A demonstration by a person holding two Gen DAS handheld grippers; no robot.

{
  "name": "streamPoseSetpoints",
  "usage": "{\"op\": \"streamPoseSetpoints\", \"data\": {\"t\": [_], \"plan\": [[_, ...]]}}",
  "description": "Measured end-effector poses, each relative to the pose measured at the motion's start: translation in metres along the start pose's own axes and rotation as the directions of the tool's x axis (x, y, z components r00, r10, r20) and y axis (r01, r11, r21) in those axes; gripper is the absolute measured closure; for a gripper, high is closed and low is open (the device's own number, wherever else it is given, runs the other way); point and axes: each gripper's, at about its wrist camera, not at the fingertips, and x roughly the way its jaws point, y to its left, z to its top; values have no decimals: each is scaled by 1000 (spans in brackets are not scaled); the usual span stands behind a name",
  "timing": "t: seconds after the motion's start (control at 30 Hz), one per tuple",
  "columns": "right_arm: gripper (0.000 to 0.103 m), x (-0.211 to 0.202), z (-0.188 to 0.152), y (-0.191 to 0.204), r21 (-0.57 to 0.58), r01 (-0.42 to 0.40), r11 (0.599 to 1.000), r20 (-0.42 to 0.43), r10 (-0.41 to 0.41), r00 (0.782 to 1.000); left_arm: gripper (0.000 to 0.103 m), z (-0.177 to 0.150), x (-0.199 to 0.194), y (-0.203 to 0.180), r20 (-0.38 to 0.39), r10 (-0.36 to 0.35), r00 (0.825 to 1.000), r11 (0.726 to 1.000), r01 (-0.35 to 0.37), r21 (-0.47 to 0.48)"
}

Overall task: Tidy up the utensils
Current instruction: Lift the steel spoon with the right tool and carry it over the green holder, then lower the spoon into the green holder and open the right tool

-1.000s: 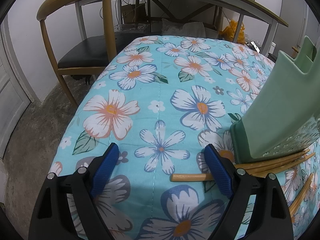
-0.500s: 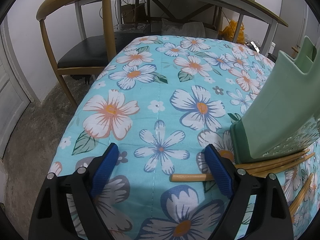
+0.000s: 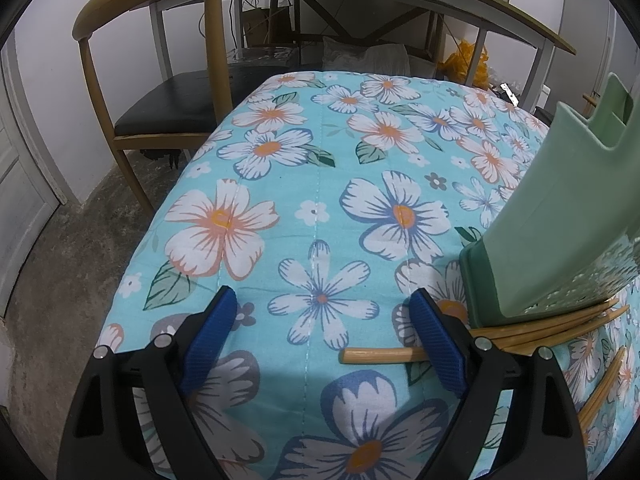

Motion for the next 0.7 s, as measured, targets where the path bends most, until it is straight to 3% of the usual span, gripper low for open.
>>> {"op": "streamPoseSetpoints", "data": {"t": [0.27,0.4,0.53,0.7], "plan": [[97,5,-4,-1,-13,20,1000,-16,-20,1000,17,0,0,0,-1,2,1000,1000,-2,2],[97,-4,-2,-2,15,11,1000,26,-11,1000,17,0,0,1,-1,1,1000,1000,-1,1],[97,-17,-1,-2,41,72,997,100,-76,992,17,0,0,1,-1,2,1000,1000,-2,2],[95,-11,-5,-1,62,78,995,94,-84,992,17,0,-1,1,0,0,1000,1000,0,1]]}}
